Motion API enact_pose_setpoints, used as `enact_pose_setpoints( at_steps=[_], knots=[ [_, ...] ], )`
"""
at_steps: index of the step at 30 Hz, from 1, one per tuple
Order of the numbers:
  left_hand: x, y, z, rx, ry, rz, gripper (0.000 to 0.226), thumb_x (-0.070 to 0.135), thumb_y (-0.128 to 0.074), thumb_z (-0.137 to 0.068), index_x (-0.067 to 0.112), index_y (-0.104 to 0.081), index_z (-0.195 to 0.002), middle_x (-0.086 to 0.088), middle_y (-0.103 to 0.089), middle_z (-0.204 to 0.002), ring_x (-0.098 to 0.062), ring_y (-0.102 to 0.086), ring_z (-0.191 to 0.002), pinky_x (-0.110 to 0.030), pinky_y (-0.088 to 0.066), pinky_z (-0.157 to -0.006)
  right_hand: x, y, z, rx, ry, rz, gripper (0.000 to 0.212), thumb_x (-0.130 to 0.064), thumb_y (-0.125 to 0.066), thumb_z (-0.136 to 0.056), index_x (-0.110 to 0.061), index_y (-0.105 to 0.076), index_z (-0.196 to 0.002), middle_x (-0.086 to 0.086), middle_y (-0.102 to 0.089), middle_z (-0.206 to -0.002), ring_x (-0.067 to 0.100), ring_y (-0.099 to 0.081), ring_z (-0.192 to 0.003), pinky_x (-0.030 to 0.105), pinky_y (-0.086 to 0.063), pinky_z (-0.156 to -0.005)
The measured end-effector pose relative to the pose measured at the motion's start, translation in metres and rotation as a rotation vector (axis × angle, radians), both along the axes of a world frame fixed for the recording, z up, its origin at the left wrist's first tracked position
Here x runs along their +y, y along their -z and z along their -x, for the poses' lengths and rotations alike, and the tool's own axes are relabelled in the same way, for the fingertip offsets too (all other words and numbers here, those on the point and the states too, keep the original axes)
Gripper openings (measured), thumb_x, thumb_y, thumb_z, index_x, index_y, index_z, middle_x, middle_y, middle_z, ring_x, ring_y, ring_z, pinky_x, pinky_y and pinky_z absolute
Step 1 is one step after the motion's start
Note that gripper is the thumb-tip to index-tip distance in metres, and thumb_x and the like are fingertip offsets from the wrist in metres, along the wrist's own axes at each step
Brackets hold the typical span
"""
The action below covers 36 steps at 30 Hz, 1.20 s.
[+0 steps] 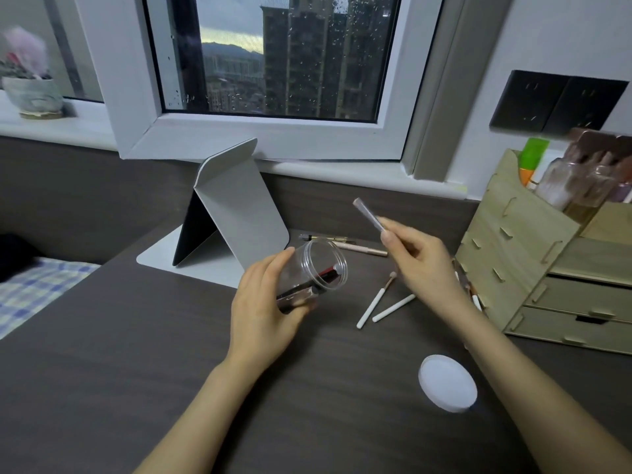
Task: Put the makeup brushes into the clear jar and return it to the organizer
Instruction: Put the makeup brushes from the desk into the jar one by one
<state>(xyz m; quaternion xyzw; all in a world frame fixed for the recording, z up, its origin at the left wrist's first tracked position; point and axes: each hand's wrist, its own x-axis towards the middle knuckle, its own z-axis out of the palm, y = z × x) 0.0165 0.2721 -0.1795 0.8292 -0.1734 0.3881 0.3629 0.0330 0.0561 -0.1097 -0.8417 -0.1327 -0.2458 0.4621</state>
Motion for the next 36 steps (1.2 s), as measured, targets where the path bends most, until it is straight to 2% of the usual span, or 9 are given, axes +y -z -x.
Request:
enact_pose_setpoints(
  at_steps=[2, 6, 11, 19, 22, 25, 29, 32, 36],
  knots=[
    [0.0, 0.0, 0.001, -0.011, 0.008, 0.005, 0.078, 0.022, -0.084, -0.059, 0.017, -0.043, -0.125, -0.008, -0.061, -0.114, -0.016, -0.047, -0.105, -0.004, -0.022, -0.093, -0.003, -0.007, 0.022, 0.057, -0.021, 0.017, 0.021, -0.022, -0.059, -0.089, -0.019, -0.072, -0.105, -0.014, -0.072, -0.101, -0.012, -0.061, -0.088, 0.013, -0.046, -0.082],
    [-0.002, 0.001, 0.002, -0.002, 0.027, -0.005, 0.078, 0.021, -0.085, -0.059, 0.018, -0.043, -0.125, -0.006, -0.061, -0.115, -0.015, -0.047, -0.105, -0.005, -0.023, -0.092, -0.004, -0.016, 0.057, 0.129, -0.059, 0.137, 0.016, -0.022, -0.056, -0.089, -0.025, -0.071, -0.087, -0.014, -0.07, -0.08, -0.001, -0.062, -0.076, 0.021, -0.048, -0.074],
    [-0.004, 0.003, 0.005, -0.032, 0.118, -0.092, 0.075, 0.019, -0.081, -0.062, 0.016, -0.043, -0.127, -0.006, -0.059, -0.119, -0.017, -0.048, -0.108, -0.009, -0.026, -0.095, 0.007, -0.023, 0.075, 0.214, -0.113, 0.42, 0.014, -0.015, -0.053, -0.088, -0.029, -0.058, -0.088, -0.006, -0.06, -0.073, 0.012, -0.053, -0.069, 0.021, -0.04, -0.06],
    [-0.009, 0.005, 0.007, -0.03, 0.187, -0.142, 0.079, 0.015, -0.082, -0.059, 0.018, -0.042, -0.127, -0.007, -0.058, -0.121, -0.018, -0.049, -0.109, -0.012, -0.027, -0.097, 0.035, 0.003, 0.063, 0.087, -0.104, 0.002, 0.016, -0.016, -0.069, -0.08, -0.023, -0.054, -0.082, -0.002, -0.063, -0.076, 0.019, -0.059, -0.065, 0.026, -0.049, -0.061],
    [-0.008, 0.005, 0.007, -0.033, 0.175, -0.116, 0.079, 0.016, -0.084, -0.059, 0.016, -0.044, -0.127, -0.002, -0.057, -0.119, -0.016, -0.049, -0.108, -0.01, -0.027, -0.096, 0.039, 0.014, 0.065, -0.015, -0.066, 0.091, 0.004, -0.023, -0.065, -0.084, -0.021, -0.064, -0.087, -0.011, -0.065, -0.078, 0.014, -0.056, -0.071, 0.023, -0.047, -0.068],
    [-0.008, 0.004, 0.006, -0.03, 0.155, -0.073, 0.08, 0.018, -0.086, -0.058, 0.017, -0.044, -0.126, 0.007, -0.052, -0.118, -0.013, -0.048, -0.108, -0.007, -0.025, -0.095, 0.036, 0.018, 0.067, -0.134, -0.12, 0.238, 0.027, -0.031, -0.048, -0.09, -0.019, -0.072, -0.087, -0.023, -0.066, -0.087, 0.007, -0.054, -0.086, 0.015, -0.042, -0.077],
    [-0.007, 0.002, 0.006, -0.001, 0.088, -0.001, 0.081, 0.02, -0.088, -0.055, 0.017, -0.047, -0.124, 0.011, -0.049, -0.113, -0.011, -0.047, -0.104, -0.001, -0.022, -0.092, 0.013, 0.024, 0.048, -0.082, 0.069, -0.008, 0.027, -0.024, -0.047, -0.093, -0.02, -0.072, -0.085, -0.021, -0.068, -0.081, 0.013, -0.06, -0.092, 0.019, -0.043, -0.079],
    [-0.006, 0.002, 0.005, 0.053, 0.046, 0.09, 0.082, 0.019, -0.088, -0.054, 0.015, -0.049, -0.125, 0.011, -0.049, -0.111, -0.011, -0.045, -0.102, 0.002, -0.019, -0.088, -0.004, 0.041, 0.017, 0.079, 0.314, 0.358, 0.022, -0.018, -0.052, -0.091, -0.012, -0.072, -0.097, 0.001, -0.073, -0.096, 0.028, -0.057, -0.097, 0.028, -0.038, -0.079],
    [-0.006, 0.002, 0.004, 0.109, 0.026, 0.166, 0.083, 0.019, -0.088, -0.054, 0.018, -0.049, -0.126, 0.013, -0.049, -0.115, -0.014, -0.048, -0.106, -0.009, -0.027, -0.087, 0.001, 0.058, -0.014, 0.198, 0.308, 0.725, 0.03, -0.03, -0.051, -0.091, -0.013, -0.066, -0.11, 0.007, -0.067, -0.111, 0.031, -0.05, -0.107, 0.036, -0.039, -0.09]
  ],
)
